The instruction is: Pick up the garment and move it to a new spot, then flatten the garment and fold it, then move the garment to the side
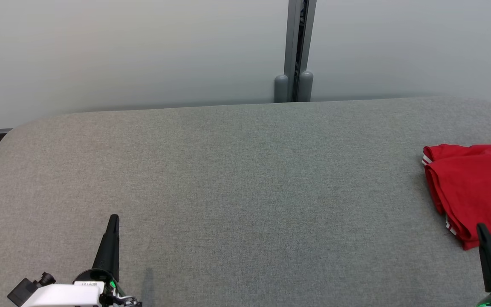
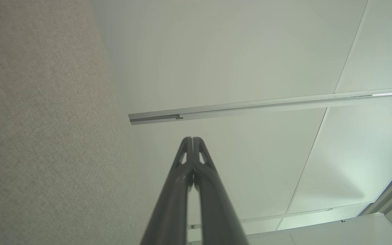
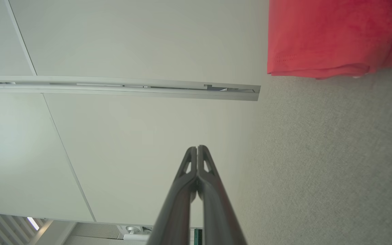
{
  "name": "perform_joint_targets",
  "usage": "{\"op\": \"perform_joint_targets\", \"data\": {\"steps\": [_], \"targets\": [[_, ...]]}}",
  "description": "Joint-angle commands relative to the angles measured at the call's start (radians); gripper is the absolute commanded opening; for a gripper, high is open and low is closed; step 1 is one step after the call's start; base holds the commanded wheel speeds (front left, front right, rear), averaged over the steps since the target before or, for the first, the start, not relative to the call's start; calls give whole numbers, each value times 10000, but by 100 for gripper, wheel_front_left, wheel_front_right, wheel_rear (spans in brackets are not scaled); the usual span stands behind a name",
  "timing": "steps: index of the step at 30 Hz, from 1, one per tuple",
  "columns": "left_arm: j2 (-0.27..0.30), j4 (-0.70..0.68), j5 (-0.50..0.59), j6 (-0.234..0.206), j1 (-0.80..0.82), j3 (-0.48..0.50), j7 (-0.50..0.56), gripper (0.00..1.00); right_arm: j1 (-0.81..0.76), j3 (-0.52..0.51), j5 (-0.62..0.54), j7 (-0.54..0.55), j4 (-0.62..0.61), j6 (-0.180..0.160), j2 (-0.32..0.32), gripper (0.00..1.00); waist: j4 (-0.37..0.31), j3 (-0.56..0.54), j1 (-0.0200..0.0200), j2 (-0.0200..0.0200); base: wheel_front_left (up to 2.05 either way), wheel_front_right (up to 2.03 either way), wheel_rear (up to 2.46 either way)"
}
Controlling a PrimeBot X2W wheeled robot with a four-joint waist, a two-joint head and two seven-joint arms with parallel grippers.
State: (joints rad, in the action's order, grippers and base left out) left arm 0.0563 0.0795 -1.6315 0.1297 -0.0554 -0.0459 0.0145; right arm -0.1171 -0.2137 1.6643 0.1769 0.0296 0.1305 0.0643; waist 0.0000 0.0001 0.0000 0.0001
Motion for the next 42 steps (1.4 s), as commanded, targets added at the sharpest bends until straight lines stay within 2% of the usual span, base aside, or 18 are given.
{"op": "perform_joint_targets", "data": {"steps": [1,42], "targets": [[46,-5,-24,36,142,57,25,0,-29,-27,-10,75,10,2,4,0,0,0,0,-1,0,0,0],[23,-1,6,41,143,81,41,0,-17,-64,-46,82,13,4,-24,0,0,0,0,-1,0,0,0]]}}
